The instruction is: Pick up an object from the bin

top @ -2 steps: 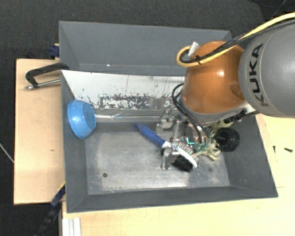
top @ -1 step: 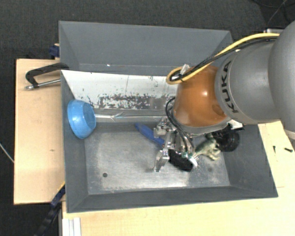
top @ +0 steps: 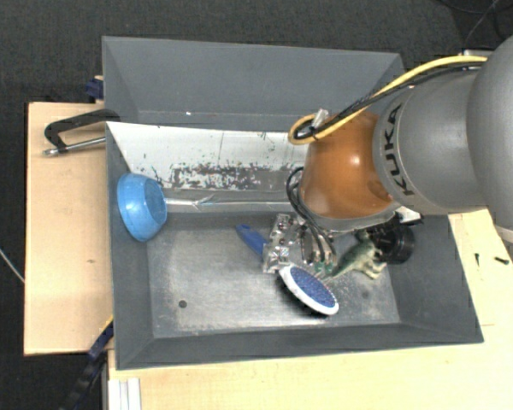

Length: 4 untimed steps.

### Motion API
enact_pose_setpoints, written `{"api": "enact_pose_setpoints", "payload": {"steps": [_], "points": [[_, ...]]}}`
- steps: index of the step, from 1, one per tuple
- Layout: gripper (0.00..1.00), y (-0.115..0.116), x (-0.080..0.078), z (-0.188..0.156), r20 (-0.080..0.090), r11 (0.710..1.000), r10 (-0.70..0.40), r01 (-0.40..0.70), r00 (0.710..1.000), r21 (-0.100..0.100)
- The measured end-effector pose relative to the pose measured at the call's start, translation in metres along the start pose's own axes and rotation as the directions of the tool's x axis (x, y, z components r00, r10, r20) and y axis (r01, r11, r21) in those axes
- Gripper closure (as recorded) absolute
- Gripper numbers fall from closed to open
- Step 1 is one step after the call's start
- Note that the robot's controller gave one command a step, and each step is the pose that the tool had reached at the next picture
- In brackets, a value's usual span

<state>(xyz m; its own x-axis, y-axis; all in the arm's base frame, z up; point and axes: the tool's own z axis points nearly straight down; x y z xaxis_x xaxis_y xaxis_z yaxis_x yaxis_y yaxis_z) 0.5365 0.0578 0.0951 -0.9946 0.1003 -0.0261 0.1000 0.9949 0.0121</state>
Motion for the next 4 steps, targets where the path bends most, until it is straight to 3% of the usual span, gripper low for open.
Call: {"api": "enact_pose_setpoints", "payload": {"steps": [1, 2, 3, 4], "points": [[1.00, -0.007, -0.010, -0.124, -0.011, 0.994, 0.108, -0.108, 0.994, 0.010], [0.00, -0.008, -0.007, -0.119, -0.020, 0.994, 0.108, -0.108, 0.994, 0.013], [0.00, -0.011, -0.013, 0.024, -0.021, 0.986, 0.169, -0.169, 0.985, 0.013], [1.00, -0.011, -0.016, 0.020, -0.013, 0.985, 0.170, -0.170, 0.985, 0.011]]}}
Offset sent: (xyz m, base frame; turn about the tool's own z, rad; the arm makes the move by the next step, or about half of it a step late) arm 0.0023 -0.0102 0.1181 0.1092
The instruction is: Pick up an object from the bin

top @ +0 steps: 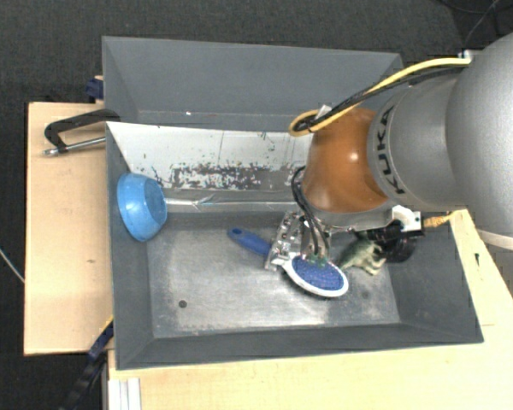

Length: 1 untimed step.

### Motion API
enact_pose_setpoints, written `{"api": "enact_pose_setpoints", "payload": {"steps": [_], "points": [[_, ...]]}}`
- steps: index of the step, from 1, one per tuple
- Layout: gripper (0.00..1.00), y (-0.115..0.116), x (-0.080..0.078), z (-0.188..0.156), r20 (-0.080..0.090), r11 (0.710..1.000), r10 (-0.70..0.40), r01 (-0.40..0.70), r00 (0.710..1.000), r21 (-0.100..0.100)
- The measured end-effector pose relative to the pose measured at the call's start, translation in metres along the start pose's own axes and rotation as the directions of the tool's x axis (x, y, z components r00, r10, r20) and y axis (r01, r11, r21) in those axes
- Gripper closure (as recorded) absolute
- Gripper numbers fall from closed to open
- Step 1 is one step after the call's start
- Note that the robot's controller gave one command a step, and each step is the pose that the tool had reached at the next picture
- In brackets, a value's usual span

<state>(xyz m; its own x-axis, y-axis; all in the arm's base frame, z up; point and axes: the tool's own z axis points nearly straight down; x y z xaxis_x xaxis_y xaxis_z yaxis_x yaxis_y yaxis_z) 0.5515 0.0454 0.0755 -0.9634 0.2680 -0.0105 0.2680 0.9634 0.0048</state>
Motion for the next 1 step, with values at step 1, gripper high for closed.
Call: {"api": "enact_pose_setpoints", "payload": {"steps": [1], "points": [[1.00, 0.0029, 0.0084, -0.1766, 0.001, 0.999, 0.045, -0.045, 0.999, -0.001]]}}
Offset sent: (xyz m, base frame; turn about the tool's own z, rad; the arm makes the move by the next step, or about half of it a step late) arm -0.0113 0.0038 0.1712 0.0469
